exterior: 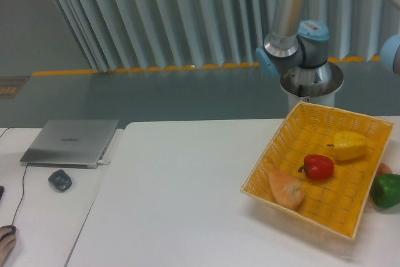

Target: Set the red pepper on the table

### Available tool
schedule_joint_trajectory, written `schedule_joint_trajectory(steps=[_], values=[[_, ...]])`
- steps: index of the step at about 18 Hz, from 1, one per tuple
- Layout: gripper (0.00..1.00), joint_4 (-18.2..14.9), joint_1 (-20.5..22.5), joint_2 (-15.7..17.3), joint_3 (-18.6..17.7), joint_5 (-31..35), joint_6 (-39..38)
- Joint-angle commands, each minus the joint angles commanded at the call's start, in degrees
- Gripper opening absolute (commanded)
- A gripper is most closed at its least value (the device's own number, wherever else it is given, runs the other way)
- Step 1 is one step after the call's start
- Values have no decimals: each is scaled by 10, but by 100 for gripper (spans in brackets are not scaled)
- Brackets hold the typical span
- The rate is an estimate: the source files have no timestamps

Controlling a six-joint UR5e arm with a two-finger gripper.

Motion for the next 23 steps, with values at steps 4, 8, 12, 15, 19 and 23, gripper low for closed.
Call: schedule_joint_trajectory(steps=[4, 8, 12, 15, 19, 23], values=[[100, -2, 2, 7, -1, -2, 1], [100, -4, -3, 19, -9, 0, 4], [100, -3, -5, 43, -42, -5, -23], [100, -4, -20, 58, -54, -7, -99], [100, -4, -51, 87, -82, -24, -183], [100, -5, -85, 105, -98, -28, -270]])
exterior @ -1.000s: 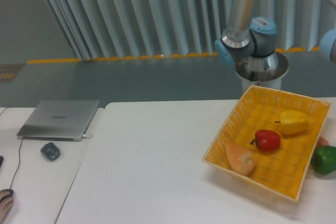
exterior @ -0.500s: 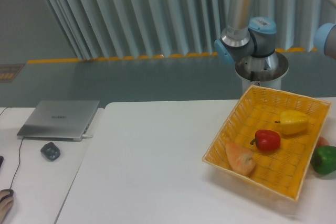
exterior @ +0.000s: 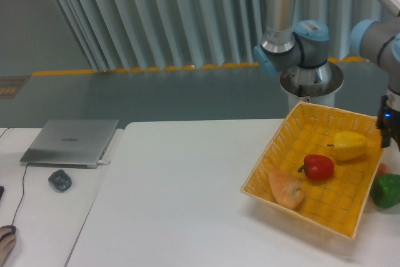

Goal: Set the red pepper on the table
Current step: 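Lower the gripper into the basket over the red pepper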

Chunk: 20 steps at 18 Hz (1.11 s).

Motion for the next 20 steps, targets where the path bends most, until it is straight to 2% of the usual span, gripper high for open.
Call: schedule_joint_trajectory(steps=[5, 7, 9, 11, 14, 20], values=[[100, 0, -25, 19, -23, -29, -74], [100, 1, -48, 25, -28, -37, -119], [100, 3, -69, 27, -34, -33, -129], [100, 4, -88, 29, -37, -7, -125], [100, -6, -131, 16, -43, 65, -121], [100, -10, -149, -10, -44, 94, -104]])
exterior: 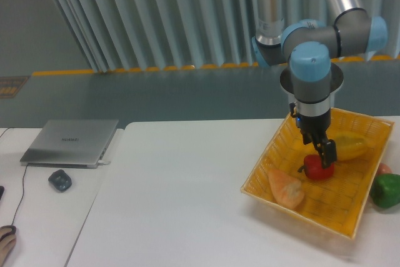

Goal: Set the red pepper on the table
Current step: 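Lower the gripper into the basket over the red pepper, then close the gripper on the red pepper's stem end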

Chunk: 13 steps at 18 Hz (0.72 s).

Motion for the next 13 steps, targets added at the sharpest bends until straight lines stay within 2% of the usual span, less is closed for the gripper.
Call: schedule_joint_trajectory(steps=[5, 13], values=[[100, 0, -9, -12, -12, 45, 2], [100, 1, -29, -25, -22, 74, -3]])
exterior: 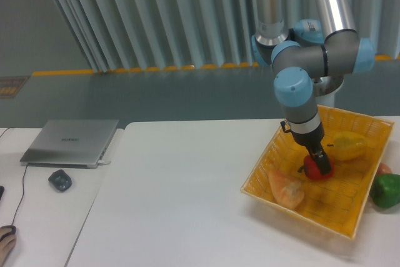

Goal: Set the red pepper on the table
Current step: 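Close the gripper on the red pepper's stem end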

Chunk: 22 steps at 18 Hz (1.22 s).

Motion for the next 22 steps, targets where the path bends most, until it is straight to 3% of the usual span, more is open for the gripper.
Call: schedule_joint_trajectory(steps=[11, 15, 16, 18, 22], values=[[98, 5, 0, -34, 5, 34, 0], [44, 6, 4, -33, 11, 33, 3], [35, 6, 5, -33, 13, 33, 4], [27, 5, 9, -27, 20, 30, 4], [27, -3, 25, -8, 45, -2, 6]])
